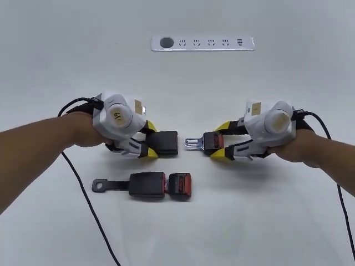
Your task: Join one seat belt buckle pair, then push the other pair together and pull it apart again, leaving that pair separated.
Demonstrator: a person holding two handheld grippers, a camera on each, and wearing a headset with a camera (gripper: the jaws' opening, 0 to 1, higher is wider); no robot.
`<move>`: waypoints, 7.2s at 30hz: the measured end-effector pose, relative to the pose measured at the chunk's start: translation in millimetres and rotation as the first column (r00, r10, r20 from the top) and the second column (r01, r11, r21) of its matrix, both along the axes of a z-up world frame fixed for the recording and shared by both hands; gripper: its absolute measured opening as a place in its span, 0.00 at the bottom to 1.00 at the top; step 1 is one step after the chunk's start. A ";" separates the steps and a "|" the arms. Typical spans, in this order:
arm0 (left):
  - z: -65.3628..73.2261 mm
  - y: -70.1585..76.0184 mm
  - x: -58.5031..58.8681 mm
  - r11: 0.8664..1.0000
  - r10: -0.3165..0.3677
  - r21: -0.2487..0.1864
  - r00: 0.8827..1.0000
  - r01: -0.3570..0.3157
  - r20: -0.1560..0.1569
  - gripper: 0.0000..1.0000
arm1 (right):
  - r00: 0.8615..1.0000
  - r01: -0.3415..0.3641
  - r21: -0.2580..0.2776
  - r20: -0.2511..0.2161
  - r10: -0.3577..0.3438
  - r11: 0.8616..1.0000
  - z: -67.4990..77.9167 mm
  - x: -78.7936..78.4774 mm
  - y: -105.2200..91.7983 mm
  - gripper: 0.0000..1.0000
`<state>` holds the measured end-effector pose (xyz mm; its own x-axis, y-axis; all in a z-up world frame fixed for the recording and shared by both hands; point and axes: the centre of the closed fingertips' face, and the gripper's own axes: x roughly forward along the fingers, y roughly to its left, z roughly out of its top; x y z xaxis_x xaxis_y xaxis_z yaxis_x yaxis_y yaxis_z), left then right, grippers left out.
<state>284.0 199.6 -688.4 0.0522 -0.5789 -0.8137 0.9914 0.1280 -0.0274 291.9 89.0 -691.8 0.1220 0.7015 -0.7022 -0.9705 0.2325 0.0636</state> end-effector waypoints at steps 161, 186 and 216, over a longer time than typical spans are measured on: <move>-1.1 2.2 -2.0 0.997 -0.064 0.045 0.998 0.065 -0.014 0.33 | 1.000 0.004 -0.028 0.007 -0.004 1.000 -1.7 -4.3 25.2 0.33; -2.5 3.1 -0.9 0.998 -0.050 0.029 0.999 0.050 -0.013 0.33 | 0.999 0.042 -0.023 0.005 -0.042 0.999 -5.6 -9.3 -39.8 0.34; 5.1 -1.2 -5.6 0.999 -0.048 0.008 0.999 0.048 -0.018 0.34 | 0.997 0.080 -0.039 -0.007 -0.080 0.996 2.5 -12.4 -97.2 0.35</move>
<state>278.4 198.5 -683.3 0.0101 -0.5735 -0.8192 0.9957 0.0809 -0.0444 279.5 -8.2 -689.3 0.1709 0.6618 -0.7300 -0.9481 0.3120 0.0608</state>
